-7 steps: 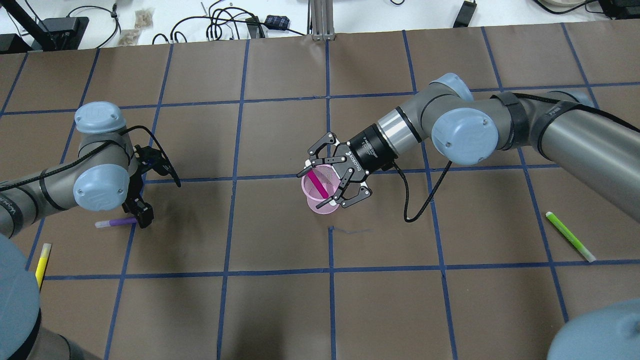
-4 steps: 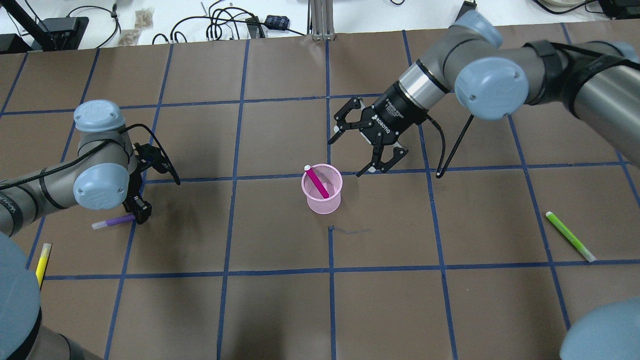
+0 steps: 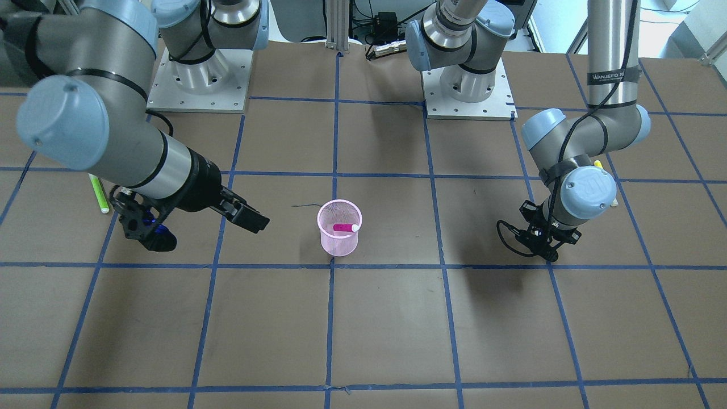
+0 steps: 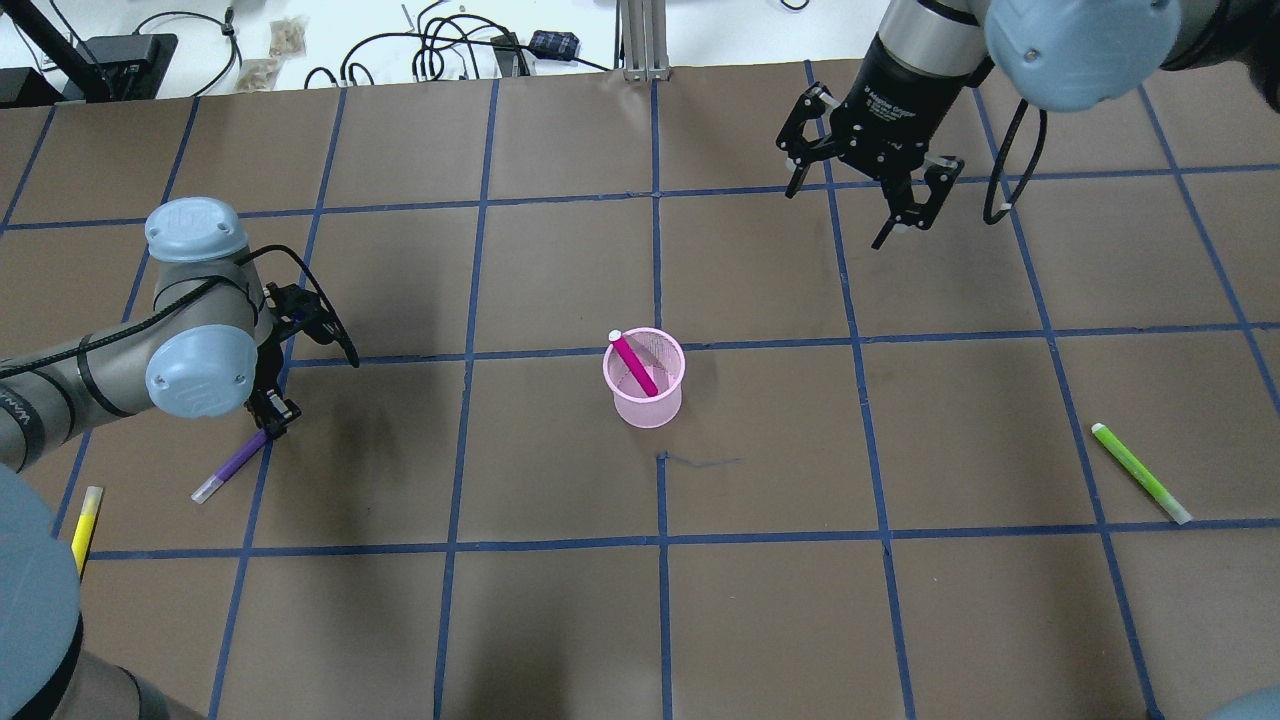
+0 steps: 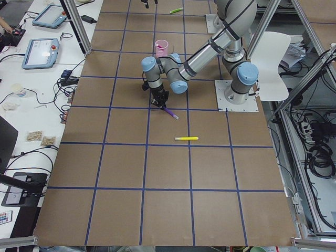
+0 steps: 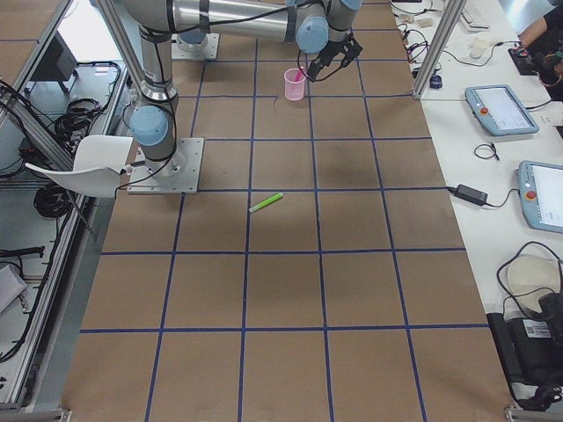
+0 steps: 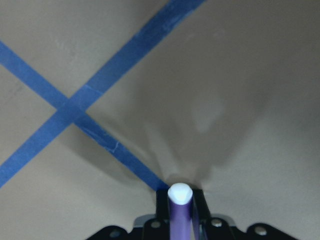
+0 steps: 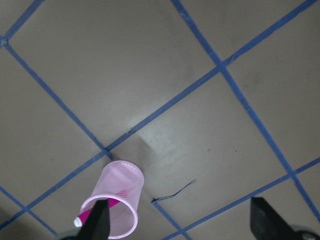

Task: Insert purple and pink pens into pink cup

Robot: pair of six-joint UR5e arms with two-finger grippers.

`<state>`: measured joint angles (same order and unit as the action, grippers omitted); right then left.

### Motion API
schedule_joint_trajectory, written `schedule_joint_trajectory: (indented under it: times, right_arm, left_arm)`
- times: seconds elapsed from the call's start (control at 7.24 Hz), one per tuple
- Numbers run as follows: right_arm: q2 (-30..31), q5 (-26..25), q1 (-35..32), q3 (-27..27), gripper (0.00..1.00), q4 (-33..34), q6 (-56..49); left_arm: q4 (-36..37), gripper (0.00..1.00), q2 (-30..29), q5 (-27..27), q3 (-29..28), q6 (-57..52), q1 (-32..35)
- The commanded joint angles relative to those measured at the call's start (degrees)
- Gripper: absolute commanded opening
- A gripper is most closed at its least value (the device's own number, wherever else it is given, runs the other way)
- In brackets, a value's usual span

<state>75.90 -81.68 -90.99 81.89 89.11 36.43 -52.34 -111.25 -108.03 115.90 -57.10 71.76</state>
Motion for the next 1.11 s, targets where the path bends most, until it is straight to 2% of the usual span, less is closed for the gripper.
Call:
schedule_joint_trajectory:
  times: [0.0,0.28,0.41,0.55,0.69,0.97]
  right_arm:
    - [1.9,-13.1,-0.8,0.5,1.0,-0.1,-8.3]
    - [3.3,-13.3,-0.9,1.7,1.0,0.5,-15.8]
    - [4.2,-13.2,-0.9,1.7,1.0,1.0,-22.8]
    - [6.6,-12.9,-0.9,1.7,1.0,1.0,-25.1]
    - [7.3,-12.9,-0.3,2.3,1.0,0.9,-25.3]
    - [7.9,-12.8,0.1,3.0,1.0,1.0,-26.9]
  left_arm:
    - [0.1,0.0,1.0,0.3,-1.4,-0.4,0.2]
    - [-2.9,0.0,3.3,2.7,-4.3,0.4,1.6]
    - [-5.4,0.0,5.7,13.7,-6.5,1.1,1.7]
    - [-10.8,0.0,8.0,20.1,-9.9,6.2,1.8]
    - [-13.3,0.0,9.0,23.3,-13.0,11.6,4.8]
    - [-11.2,0.0,12.1,23.3,-14.5,22.6,16.9]
